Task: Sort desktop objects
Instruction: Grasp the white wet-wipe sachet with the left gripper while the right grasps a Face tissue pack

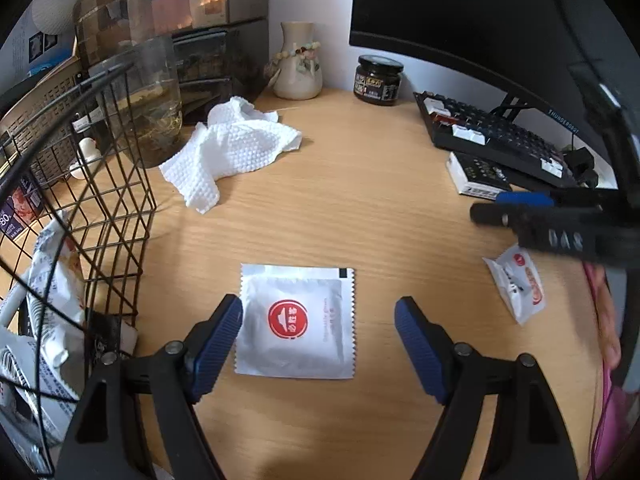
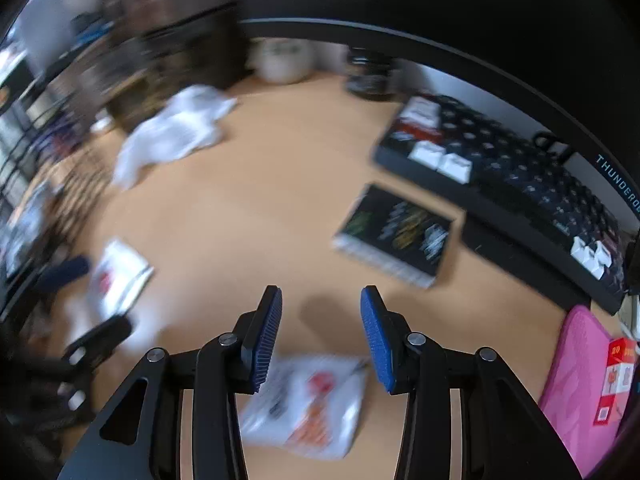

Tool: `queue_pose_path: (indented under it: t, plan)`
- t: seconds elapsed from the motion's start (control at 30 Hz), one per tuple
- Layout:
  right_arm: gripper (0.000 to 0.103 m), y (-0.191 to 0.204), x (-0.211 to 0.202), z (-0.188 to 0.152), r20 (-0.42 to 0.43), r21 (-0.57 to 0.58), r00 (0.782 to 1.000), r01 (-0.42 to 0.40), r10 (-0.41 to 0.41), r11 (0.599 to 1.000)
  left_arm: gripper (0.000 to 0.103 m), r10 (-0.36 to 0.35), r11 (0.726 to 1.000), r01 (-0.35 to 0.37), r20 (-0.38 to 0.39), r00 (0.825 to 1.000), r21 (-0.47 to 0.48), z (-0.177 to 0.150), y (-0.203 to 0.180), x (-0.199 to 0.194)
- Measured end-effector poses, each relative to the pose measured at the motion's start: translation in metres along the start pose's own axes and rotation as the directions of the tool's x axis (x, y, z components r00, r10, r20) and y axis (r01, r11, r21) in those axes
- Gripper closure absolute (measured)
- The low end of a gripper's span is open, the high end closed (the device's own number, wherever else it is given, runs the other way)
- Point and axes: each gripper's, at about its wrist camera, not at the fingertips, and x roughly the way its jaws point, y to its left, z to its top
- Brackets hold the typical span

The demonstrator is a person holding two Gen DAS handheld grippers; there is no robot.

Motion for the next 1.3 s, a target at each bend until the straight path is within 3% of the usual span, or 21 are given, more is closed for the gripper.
queue_pose_path:
  t: [0.13,0.27,0.4,0.47,0.5,0.63,0.73,1.0,1.3]
  plan:
    - [0.055,-0.023,0.007,0.004,0.035,0.079,0.999,0.029,-0.032,0.996,0.022,0.026,1.000,-0.026,-0.009,1.000,0.007,0.001,0.001,0.009]
    - [0.053,-0.029,0.016,0.014,0.042,0.139,0.999,0.003,-0.009,0.990,0.022,0.042,0.999,-0.042,-0.006,0.999,0.027,0.002,-0.003,0.012]
    - [0.036,-0.027,0.021,0.023,0.065,0.159,0.996,0.045,-0.056,0.986,0.022,0.042,0.999,-0.041,-0.006,0.999,0.031,0.004,-0.004,0.013]
    - [0.036,-0.025,0.030,0.029,0.072,0.175,0.995,0.052,-0.066,0.983,0.026,0.036,0.999,-0.036,-0.002,0.999,0.039,0.004,-0.004,0.013]
    - [0.036,-0.025,0.033,0.031,0.071,0.178,0.995,0.063,-0.077,0.982,0.037,0.034,0.998,-0.034,0.005,0.999,0.046,0.005,-0.005,0.012]
    - [0.034,-0.026,0.039,0.038,0.082,0.189,0.991,0.088,-0.105,0.978,0.052,0.030,0.998,-0.030,0.000,1.000,0.062,0.007,-0.010,0.011]
    - [0.040,-0.026,0.040,0.039,0.079,0.182,0.989,0.108,-0.124,0.977,0.055,0.028,0.996,-0.027,-0.008,1.000,0.081,0.007,-0.014,0.009]
    - [0.041,-0.027,0.017,0.019,0.062,0.180,0.994,0.080,-0.092,0.980,0.056,-0.010,0.996,0.010,-0.003,1.000,0.085,0.006,-0.021,-0.004]
    - [0.041,-0.009,-0.060,0.006,0.168,0.150,0.984,0.035,-0.060,0.988,0.056,-0.056,0.995,0.046,0.123,0.991,0.087,0.017,-0.033,-0.070]
